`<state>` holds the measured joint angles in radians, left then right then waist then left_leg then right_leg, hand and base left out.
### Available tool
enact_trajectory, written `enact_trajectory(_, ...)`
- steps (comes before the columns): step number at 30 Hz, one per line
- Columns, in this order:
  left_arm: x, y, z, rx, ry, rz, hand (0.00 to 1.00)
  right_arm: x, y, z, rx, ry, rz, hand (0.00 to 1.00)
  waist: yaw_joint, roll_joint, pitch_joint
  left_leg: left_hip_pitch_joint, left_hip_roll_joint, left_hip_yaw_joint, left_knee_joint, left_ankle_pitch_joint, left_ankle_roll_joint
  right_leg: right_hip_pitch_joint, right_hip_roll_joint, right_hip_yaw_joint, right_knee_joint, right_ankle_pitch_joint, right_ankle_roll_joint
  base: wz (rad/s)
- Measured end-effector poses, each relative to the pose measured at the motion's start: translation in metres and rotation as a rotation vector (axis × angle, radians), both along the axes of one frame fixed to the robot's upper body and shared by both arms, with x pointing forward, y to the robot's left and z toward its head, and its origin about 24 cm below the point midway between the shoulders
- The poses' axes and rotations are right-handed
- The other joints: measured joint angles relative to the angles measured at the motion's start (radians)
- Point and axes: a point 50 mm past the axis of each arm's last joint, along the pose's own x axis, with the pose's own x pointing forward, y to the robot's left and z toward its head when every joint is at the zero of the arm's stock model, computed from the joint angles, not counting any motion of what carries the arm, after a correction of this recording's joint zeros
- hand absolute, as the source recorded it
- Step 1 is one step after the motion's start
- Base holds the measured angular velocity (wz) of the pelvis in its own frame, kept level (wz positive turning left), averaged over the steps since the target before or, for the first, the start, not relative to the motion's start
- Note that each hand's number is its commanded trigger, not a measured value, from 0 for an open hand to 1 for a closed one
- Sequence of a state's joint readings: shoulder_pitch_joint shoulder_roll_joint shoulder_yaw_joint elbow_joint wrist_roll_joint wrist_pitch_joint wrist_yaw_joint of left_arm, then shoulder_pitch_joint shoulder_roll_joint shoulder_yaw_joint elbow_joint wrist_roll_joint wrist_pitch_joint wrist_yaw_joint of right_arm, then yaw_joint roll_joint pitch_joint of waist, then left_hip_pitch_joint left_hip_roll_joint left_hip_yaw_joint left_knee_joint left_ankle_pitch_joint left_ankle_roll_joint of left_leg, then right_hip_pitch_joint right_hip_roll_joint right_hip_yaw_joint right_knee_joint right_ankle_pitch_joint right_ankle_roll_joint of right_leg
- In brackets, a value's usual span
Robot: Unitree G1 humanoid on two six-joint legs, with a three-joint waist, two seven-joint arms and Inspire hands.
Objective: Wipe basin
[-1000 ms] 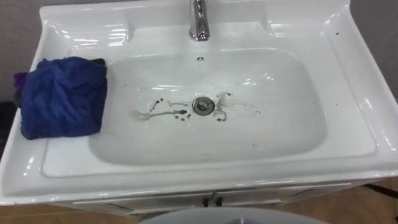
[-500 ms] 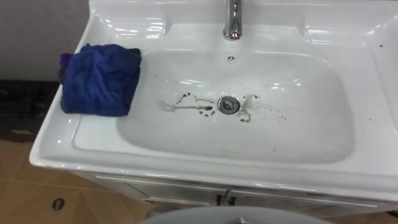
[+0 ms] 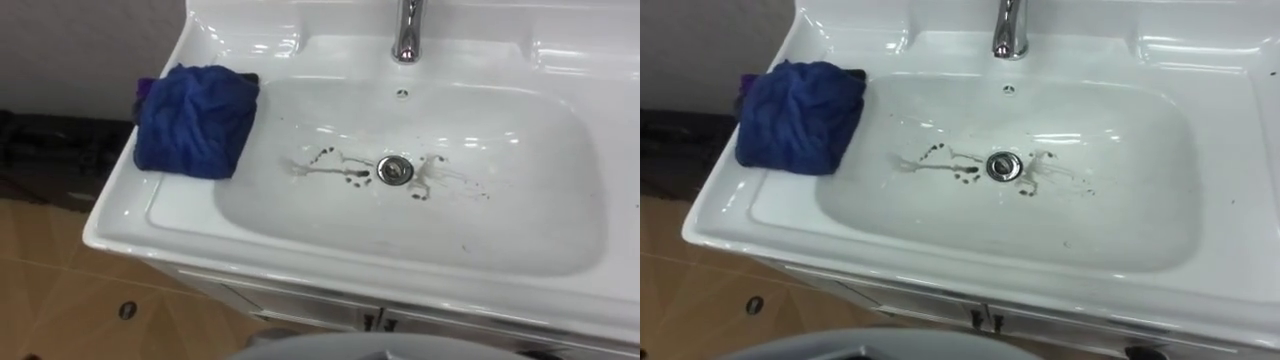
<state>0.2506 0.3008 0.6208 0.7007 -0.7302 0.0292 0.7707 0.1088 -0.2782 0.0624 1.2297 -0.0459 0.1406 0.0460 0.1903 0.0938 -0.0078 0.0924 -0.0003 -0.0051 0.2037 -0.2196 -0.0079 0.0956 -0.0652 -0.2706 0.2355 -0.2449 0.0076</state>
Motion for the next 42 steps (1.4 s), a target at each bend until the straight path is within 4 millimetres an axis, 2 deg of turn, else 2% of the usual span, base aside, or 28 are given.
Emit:
enact_trajectory(1,0.010,0.003,0.008,0.043,-0.043,0.001,0.00,0.000,0.000,0.000,-0.001,-0.005,-0.003,0.00,0.002,0.004,-0.0026,-0.002,-0.001,0.000,0.001,0.000,0.000,-0.001,-0.001,-0.001,0.000,0.000,0.000,0.00)
enact_trajectory(5,0.040,0.014,0.036,0.155,-0.144,-0.004,0.00,-0.004,-0.001,0.001,-0.006,-0.014,-0.002,0.00,0.004,0.007,-0.0036,-0.001,-0.003,0.002,0.002,0.000,0.000,-0.003,-0.001,0.008,0.000,0.000,0.000,-0.05)
enact_trajectory(10,0.076,0.033,0.089,0.349,-0.279,-0.038,0.00,-0.007,-0.002,0.002,-0.027,-0.028,0.005,0.00,0.003,0.017,-0.0035,0.005,-0.003,0.005,-0.002,0.000,0.000,-0.009,-0.001,0.024,0.004,0.000,0.001,-0.11)
enact_trajectory(12,0.087,0.034,0.102,0.402,-0.308,-0.064,0.00,-0.007,-0.002,0.002,-0.028,-0.033,0.004,0.00,-0.005,0.027,-0.0038,0.005,-0.003,0.008,-0.004,0.000,0.000,-0.010,-0.001,0.026,0.001,0.001,0.001,-0.05)
enact_trajectory(16,0.102,0.036,0.131,0.513,-0.360,-0.121,0.00,-0.004,-0.002,0.002,-0.027,-0.048,0.015,0.00,-0.023,0.029,-0.0039,0.008,-0.002,0.022,-0.005,0.000,0.000,-0.011,0.000,0.037,0.003,0.001,0.002,-0.07)
enact_trajectory(18,0.110,0.033,0.144,0.578,-0.378,-0.157,0.00,-0.004,-0.001,0.002,-0.025,-0.051,0.020,0.00,-0.025,0.028,-0.0027,0.012,-0.002,0.023,-0.007,0.000,0.000,-0.007,0.001,0.040,0.004,0.003,0.003,-0.04)
enact_trajectory(20,0.117,0.031,0.156,0.647,-0.375,-0.188,0.00,-0.005,-0.001,0.002,-0.025,-0.051,0.021,0.00,-0.029,0.031,0.0022,0.023,-0.001,0.026,-0.015,0.000,0.000,-0.003,0.003,0.048,0.005,0.003,0.003,-0.08)
enact_trajectory(22,0.122,0.027,0.171,0.742,-0.367,-0.228,0.00,-0.006,-0.001,0.002,-0.022,-0.056,0.021,0.00,-0.049,0.026,0.0081,0.026,-0.001,0.027,-0.015,0.000,0.000,0.003,0.004,0.049,0.001,0.003,0.003,0.00)
enact_trajectory(23,0.123,0.026,0.175,0.760,-0.369,-0.236,0.00,-0.007,-0.001,0.002,-0.021,-0.056,0.020,0.00,-0.053,0.022,0.0098,0.027,0.000,0.029,-0.015,0.000,0.000,0.004,0.004,0.050,0.001,0.003,0.003,0.00)
enact_trajectory(24,0.124,0.023,0.180,0.797,-0.362,-0.254,0.00,-0.008,0.000,0.001,-0.018,-0.054,0.016,0.00,-0.059,0.022,0.0180,0.033,0.001,0.033,-0.016,0.000,0.000,0.007,0.005,0.051,0.000,0.003,0.003,-0.09)
enact_trajectory(25,0.126,0.020,0.184,0.832,-0.349,-0.274,0.00,-0.010,0.001,0.001,-0.016,-0.048,0.013,0.00,-0.063,0.022,0.0213,0.035,0.002,0.035,-0.017,0.000,0.000,0.009,0.007,0.055,-0.003,0.003,0.002,-0.08)
enact_trajectory(29,0.130,0.013,0.198,0.949,-0.314,-0.335,0.00,-0.015,0.005,-0.001,0.008,-0.027,0.005,0.00,-0.088,0.015,0.0192,0.034,0.002,0.034,-0.017,0.000,0.000,0.009,0.007,0.061,-0.016,0.003,0.002,-0.04)
enact_trajectory(34,0.145,-0.010,0.214,1.114,-0.257,-0.511,0.00,-0.022,0.009,-0.004,0.046,0.019,-0.009,0.00,-0.117,0.006,0.0153,0.046,0.002,0.035,-0.017,0.000,0.000,0.026,0.010,0.069,-0.015,0.005,0.002,-0.03)
enact_trajectory(42,0.173,-0.055,0.207,1.163,-0.254,-0.799,0.00,-0.015,0.009,-0.005,0.073,0.038,0.015,0.00,-0.166,0.005,0.0146,0.059,0.005,0.039,-0.022,0.000,0.000,0.029,0.013,0.076,-0.015,0.006,0.001,-0.03)
